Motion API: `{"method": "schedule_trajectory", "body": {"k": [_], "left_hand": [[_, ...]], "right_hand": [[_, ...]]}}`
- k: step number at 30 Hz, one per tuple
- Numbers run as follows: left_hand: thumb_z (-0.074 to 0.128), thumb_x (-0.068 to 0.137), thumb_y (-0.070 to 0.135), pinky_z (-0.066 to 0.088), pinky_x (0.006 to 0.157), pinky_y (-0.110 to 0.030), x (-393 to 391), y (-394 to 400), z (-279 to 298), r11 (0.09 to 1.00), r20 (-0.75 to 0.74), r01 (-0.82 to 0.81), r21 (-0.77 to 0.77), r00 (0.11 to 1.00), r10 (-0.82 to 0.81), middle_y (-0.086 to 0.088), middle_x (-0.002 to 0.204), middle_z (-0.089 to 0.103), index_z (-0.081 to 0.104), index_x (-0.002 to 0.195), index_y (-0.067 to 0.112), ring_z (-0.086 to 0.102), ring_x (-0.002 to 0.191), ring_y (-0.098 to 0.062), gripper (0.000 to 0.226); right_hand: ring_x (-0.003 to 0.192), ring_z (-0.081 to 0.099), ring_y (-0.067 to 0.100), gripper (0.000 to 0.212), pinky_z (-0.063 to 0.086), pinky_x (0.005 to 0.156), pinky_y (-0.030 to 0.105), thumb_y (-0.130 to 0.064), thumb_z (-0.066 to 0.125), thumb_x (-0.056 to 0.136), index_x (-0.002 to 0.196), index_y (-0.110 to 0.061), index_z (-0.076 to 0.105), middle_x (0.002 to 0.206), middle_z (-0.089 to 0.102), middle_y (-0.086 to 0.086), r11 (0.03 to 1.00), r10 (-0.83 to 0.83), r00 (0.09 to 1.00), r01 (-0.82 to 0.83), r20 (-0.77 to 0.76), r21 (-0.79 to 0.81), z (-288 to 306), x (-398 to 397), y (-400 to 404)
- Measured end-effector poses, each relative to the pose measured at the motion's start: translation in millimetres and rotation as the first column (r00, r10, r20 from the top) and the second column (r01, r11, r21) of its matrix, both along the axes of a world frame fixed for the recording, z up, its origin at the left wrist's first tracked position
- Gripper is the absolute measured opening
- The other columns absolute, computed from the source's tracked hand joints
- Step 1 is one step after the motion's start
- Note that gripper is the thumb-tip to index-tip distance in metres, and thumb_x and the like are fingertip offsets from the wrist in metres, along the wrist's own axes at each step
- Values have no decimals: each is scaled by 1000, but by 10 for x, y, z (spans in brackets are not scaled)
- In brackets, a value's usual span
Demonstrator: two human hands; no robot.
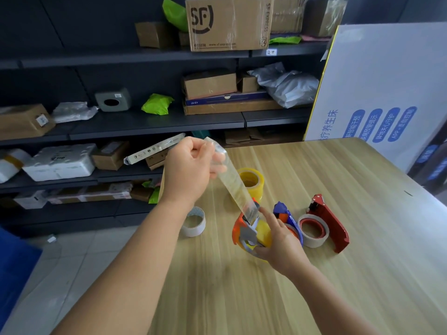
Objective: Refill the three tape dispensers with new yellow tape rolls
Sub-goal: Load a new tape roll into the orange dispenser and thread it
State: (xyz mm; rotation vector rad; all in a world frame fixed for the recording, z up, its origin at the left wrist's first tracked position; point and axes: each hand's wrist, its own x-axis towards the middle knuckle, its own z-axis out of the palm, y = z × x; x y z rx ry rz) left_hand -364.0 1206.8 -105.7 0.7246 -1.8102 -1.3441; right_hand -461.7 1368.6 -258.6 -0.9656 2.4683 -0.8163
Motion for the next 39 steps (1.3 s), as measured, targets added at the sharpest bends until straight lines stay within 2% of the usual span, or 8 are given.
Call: {"method": "schedule_trajectory", "body": {"k": [5, 10, 17, 23, 27, 30, 34, 39], "left_hand": [[50, 97, 20, 59, 59, -30, 25, -274, -148, 987, 49, -76, 139, 996, 69, -9, 87, 71, 58, 88, 10, 73, 64, -19, 16], [48, 98, 18, 57, 61, -32, 61, -494, -452, 928, 136, -155, 338, 984, 115, -7, 83, 70, 57, 102, 7, 68, 63, -19, 15], [54, 95, 17, 55, 49, -26, 110, -596, -1006, 768, 267, -203, 607, 963, 43, -9, 82, 62, 57, 98, 2, 61, 63, -18, 15], [56, 94, 15, 53, 46, -24, 152, -535, -1325, 605, 262, -204, 769, 965, -7, -7, 75, 56, 56, 82, 3, 57, 61, -19, 17], [54, 95, 14, 53, 49, -25, 167, -533, -1410, 593, 271, -215, 776, 963, -5, -7, 76, 56, 56, 87, 4, 57, 61, -18, 13], [51, 96, 14, 53, 47, -23, 192, -550, -1451, 584, 271, -234, 777, 962, 24, -7, 78, 57, 56, 96, 4, 58, 62, -17, 11], [50, 95, 11, 52, 43, -20, 234, -565, -1500, 568, 265, -240, 787, 963, 39, -5, 79, 57, 57, 104, 7, 58, 62, -16, 11], [48, 93, 3, 52, 50, -26, 230, -538, -1519, 547, 251, -235, 804, 967, 45, -8, 81, 58, 52, 112, 13, 59, 62, -19, 22]], "right_hand": [[75, 54, 11, 109, 49, 66, 25, -28, 71, 81, 135, -66, -16, 94, 44, -10, 994, 96, 991, -101, -93, -47, 10, 21, 141], [81, 57, 13, 108, 49, 70, 22, -35, 68, 86, 124, -74, -26, 107, 46, -6, 982, 174, 965, -184, -195, -31, -8, 1, 207], [71, 47, 8, 105, 42, 62, 14, -34, 73, 81, 126, -78, -11, 112, 54, -3, 976, 191, 972, -203, -136, -82, 82, -78, 217], [72, 51, 5, 107, 43, 59, 12, -27, 75, 79, 129, -76, -5, 100, 48, -27, 964, 218, 974, -225, -64, -138, 198, -38, 186], [64, 49, 7, 108, 43, 54, 16, -29, 76, 76, 133, -73, -5, 77, 52, -6, 970, 206, 978, -208, -31, -128, 199, -44, 177], [64, 53, 11, 109, 44, 53, 18, -29, 76, 75, 131, -74, -7, 79, 55, 12, 972, 198, 980, -198, -12, -124, 226, -39, 180], [66, 50, 11, 102, 45, 60, 20, -33, 73, 79, 129, -76, -4, 92, 61, 11, 967, 241, 968, -246, -69, -73, 254, -14, 176], [53, 40, 7, 94, 45, 53, 22, -27, 72, 80, 135, -71, 11, 82, 58, 17, 964, 207, 978, -200, 20, -174, 223, 15, 130]]}}
